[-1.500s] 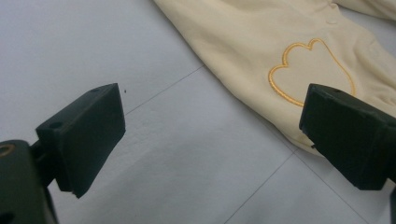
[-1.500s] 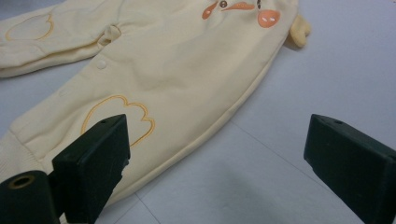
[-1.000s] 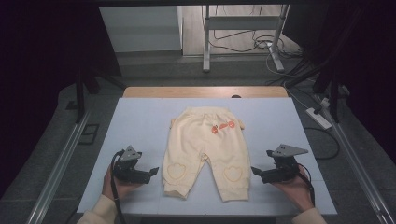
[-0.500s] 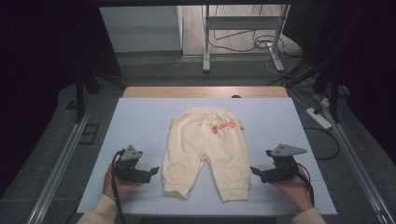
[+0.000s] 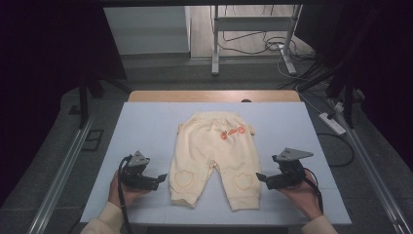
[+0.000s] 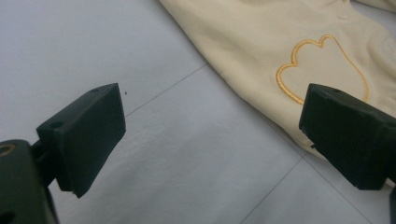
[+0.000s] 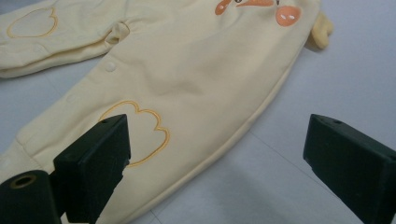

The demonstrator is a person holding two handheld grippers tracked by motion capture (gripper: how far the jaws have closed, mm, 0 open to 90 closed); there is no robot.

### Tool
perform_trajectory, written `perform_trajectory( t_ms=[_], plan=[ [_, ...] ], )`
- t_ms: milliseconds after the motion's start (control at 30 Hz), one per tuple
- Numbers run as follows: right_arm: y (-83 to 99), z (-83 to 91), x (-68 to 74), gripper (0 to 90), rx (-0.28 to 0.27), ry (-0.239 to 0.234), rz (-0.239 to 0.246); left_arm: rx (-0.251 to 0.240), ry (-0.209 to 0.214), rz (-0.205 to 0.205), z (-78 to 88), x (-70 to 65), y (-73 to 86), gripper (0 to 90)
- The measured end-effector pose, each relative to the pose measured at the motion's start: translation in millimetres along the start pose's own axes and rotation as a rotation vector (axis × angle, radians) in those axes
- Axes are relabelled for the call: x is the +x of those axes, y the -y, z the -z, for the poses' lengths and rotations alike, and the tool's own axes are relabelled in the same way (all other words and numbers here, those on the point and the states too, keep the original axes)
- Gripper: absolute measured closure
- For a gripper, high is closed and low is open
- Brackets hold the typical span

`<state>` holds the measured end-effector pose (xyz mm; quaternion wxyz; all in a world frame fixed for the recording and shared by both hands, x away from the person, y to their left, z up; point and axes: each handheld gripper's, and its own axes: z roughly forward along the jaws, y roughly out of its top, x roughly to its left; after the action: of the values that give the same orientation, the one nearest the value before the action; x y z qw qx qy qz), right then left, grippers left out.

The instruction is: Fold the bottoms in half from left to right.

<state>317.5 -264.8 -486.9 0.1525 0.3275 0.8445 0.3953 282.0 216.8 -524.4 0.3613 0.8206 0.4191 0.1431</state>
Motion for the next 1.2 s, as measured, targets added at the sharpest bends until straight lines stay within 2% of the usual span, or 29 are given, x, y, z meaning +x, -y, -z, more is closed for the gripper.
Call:
perform_trajectory(
  t_ms=[200, 433, 1200],
  plan=[
    [-6.3, -5.1, 4.2, 7.5, 0.005, -0.015, 0.013, 0.006, 0.001, -0.005, -1.2, 0.0, -1.1, 6.9],
    [-18.0, -13.4, 15.6, 7.5, 0.008, -0.050, 0.036, 0.008, -0.001, -0.003, -1.6, 0.4, -1.1, 6.9],
    [-38.3, -41.1, 42.3, 7.5, 0.043, -0.124, 0.086, 0.008, -0.004, 0.000, -2.6, 1.4, -2.0, 7.0]
  ],
)
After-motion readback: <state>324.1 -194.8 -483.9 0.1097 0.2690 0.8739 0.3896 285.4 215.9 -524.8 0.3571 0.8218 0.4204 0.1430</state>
